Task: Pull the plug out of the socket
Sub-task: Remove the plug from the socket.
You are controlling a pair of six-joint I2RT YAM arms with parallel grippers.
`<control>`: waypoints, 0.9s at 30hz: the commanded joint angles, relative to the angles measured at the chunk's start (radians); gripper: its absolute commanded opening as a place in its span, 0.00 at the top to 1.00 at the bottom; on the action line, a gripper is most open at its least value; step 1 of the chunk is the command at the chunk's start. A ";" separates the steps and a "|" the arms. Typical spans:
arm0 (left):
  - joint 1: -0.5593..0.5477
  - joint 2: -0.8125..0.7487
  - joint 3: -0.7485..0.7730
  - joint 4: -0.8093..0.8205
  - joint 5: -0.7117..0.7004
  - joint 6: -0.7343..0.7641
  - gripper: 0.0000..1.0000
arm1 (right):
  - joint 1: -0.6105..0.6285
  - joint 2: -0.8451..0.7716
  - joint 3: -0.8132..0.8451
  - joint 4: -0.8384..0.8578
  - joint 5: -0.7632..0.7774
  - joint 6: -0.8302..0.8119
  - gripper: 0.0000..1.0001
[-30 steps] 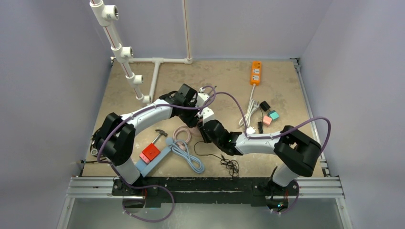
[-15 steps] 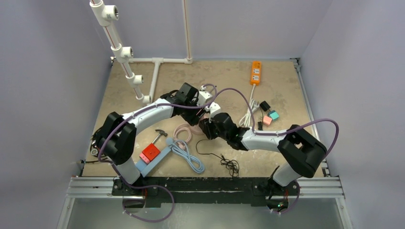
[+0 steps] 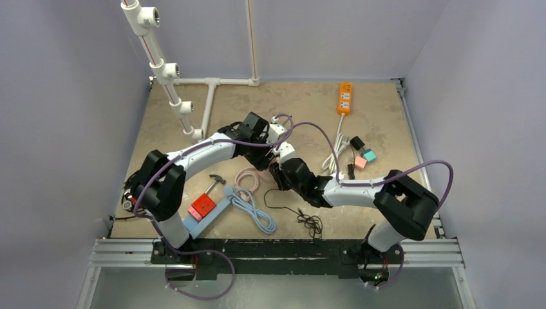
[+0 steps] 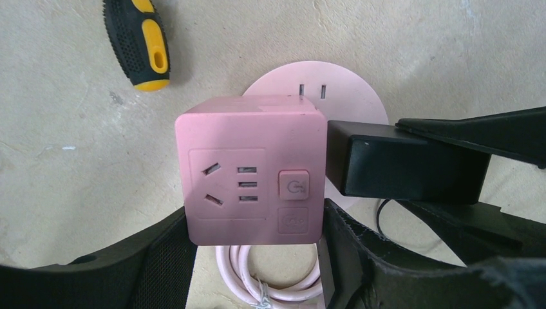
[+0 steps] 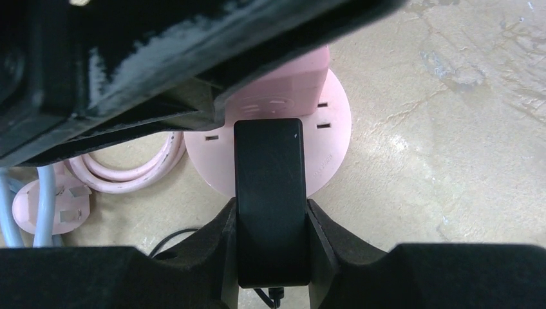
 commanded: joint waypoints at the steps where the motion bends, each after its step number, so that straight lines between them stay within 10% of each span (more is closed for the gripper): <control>1: 0.018 0.046 -0.014 -0.042 -0.119 -0.017 1.00 | 0.057 -0.028 0.047 0.021 0.167 0.060 1.00; 16: 0.019 0.047 -0.008 -0.045 -0.122 -0.020 1.00 | 0.178 0.066 0.126 -0.064 0.372 0.047 1.00; 27: 0.020 0.051 -0.009 -0.045 -0.125 -0.022 1.00 | 0.141 -0.024 0.060 0.021 0.214 0.066 1.00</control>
